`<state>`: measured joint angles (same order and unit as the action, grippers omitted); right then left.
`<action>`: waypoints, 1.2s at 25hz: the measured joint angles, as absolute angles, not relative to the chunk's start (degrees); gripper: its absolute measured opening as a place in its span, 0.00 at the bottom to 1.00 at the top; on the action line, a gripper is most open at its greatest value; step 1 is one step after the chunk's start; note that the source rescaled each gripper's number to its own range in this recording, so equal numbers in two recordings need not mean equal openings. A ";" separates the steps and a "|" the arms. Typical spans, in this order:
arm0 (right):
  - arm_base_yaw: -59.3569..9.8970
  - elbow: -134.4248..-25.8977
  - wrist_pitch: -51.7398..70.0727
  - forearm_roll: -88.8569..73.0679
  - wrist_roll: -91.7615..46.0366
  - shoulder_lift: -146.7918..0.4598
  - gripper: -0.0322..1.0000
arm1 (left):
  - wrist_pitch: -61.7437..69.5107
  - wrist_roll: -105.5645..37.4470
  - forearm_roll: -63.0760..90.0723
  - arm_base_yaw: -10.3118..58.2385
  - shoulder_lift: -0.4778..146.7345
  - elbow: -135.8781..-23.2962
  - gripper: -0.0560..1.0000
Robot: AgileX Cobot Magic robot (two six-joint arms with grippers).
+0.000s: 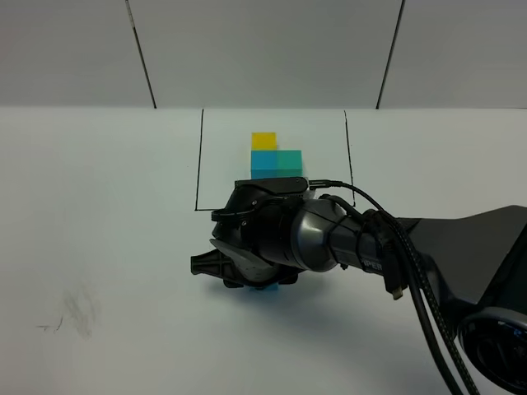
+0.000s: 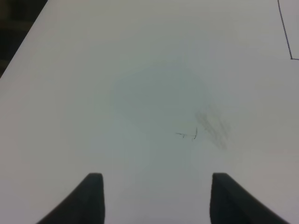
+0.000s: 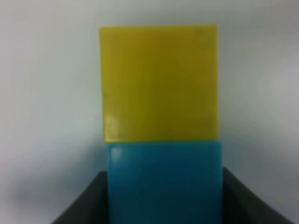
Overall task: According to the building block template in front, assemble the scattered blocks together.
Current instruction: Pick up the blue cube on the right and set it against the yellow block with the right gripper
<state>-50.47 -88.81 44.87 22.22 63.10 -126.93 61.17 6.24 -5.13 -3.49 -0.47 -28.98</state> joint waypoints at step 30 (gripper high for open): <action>-50.47 -88.91 49.08 22.70 57.15 -122.57 0.47 | 61.17 6.24 -5.13 -3.49 -0.47 -28.98 0.17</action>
<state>-50.47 -88.91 49.08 22.70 57.15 -122.57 61.17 6.24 -5.13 -3.49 -0.47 -28.98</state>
